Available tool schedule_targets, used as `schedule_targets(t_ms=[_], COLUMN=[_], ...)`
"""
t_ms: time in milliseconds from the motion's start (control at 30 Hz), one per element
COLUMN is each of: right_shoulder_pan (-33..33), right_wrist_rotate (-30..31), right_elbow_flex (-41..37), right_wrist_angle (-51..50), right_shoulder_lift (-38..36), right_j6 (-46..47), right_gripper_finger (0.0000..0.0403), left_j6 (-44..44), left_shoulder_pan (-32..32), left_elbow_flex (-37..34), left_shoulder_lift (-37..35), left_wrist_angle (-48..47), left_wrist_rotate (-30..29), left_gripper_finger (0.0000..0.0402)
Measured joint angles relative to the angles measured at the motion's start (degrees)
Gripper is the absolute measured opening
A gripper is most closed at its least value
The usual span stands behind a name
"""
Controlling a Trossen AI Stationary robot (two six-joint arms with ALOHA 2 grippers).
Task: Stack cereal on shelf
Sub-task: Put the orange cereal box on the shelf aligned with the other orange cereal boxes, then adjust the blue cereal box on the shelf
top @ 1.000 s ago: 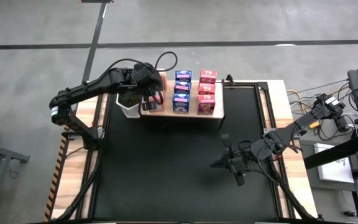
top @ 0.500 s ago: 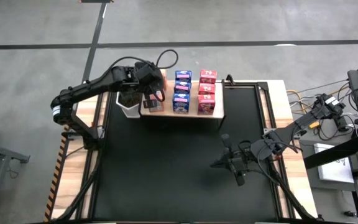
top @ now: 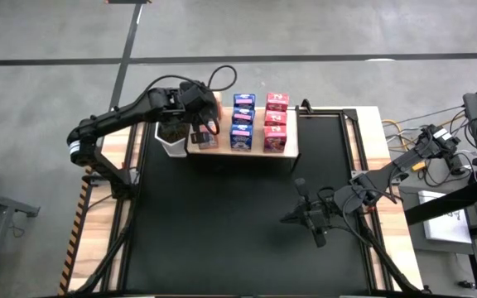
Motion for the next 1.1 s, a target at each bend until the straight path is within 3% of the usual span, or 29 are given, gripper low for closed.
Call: schedule_targets(t_ms=[267, 433, 600, 700, 900, 1100], right_shoulder_pan=[0.0, -0.02, -0.27, -1.06, -3.28, -5.22], right_wrist_rotate=[0.02, 0.01, 0.17, 4.04, 18.52, 21.0], right_elbow_flex=[0.0, -0.02, -0.24, -0.24, -0.26, -0.26], right_wrist_angle=[-0.72, -0.71, -0.72, -0.59, -4.11, -7.61], right_shoulder_lift=[0.0, 0.0, 0.0, 0.0, 0.08, 0.52], right_j6=[-0.57, -1.14, -0.91, 1.11, 8.55, 16.65], right_gripper_finger=[0.0009, 0.0009, 0.0009, 0.0009, 0.0009, 0.0009], left_j6=[-2.12, -4.82, -7.24, -8.47, -10.98, -9.05], left_shoulder_pan=[-3.08, -7.9, -14.61, -19.01, -27.32, -33.76], left_elbow_flex=[2.25, 0.85, -1.67, -5.93, -19.39, -33.91], left_shoulder_lift=[-1.02, -3.91, -7.14, -9.99, -15.96, -20.44], left_wrist_angle=[1.34, 5.82, 10.79, 16.06, 31.3, 47.88], left_wrist_rotate=[0.08, 5.12, 5.66, 5.66, 5.66, 5.62], left_gripper_finger=[0.0, 0.0, 0.0, 0.0, 0.0, 0.0])
